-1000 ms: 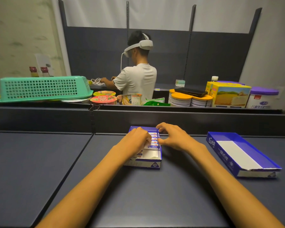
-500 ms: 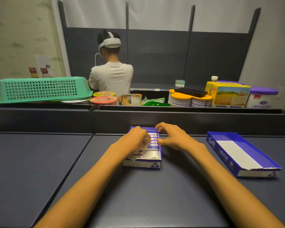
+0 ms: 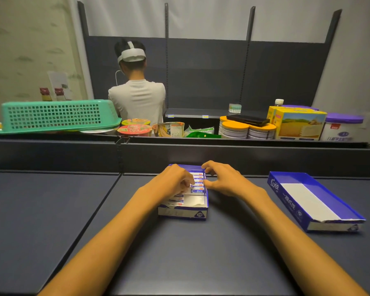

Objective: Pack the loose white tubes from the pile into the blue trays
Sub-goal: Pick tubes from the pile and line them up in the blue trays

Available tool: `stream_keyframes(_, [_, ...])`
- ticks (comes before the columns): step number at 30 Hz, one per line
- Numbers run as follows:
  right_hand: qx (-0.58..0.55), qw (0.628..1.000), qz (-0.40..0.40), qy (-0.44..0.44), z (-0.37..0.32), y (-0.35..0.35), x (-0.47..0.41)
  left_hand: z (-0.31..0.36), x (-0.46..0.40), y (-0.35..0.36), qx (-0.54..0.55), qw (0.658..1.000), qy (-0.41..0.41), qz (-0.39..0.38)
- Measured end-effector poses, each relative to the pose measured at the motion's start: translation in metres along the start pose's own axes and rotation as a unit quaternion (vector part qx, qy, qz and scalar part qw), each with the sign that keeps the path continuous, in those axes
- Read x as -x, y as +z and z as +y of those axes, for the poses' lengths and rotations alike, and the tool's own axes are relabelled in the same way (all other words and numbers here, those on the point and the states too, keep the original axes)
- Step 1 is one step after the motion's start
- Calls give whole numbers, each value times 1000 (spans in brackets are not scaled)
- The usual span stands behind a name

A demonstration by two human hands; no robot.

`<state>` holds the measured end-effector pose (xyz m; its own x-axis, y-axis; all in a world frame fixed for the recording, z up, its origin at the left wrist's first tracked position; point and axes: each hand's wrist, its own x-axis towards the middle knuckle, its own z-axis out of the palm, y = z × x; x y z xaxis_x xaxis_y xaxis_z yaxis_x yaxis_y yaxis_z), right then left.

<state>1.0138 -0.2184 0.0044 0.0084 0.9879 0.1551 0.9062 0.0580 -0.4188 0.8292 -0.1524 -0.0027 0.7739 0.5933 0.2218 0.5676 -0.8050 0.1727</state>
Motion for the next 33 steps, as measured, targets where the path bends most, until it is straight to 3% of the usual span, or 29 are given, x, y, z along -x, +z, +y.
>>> stream_keyframes(10, [21, 998, 56, -31, -17, -8, 9, -21, 45, -42, -2, 989, -109, 104])
stream_keyframes(17, [42, 993, 27, -105, -72, 13, 6, -59, 130, -63, -66, 967, -236, 70])
stream_keyframes(24, [83, 978, 12, -193, -173, 53, 6, -91, 233, -87, -111, 947, -294, 63])
stream_keyframes(33, [103, 960, -31, -260, -353, 147, 20, -160, 422, -139, -146, 914, -376, 54])
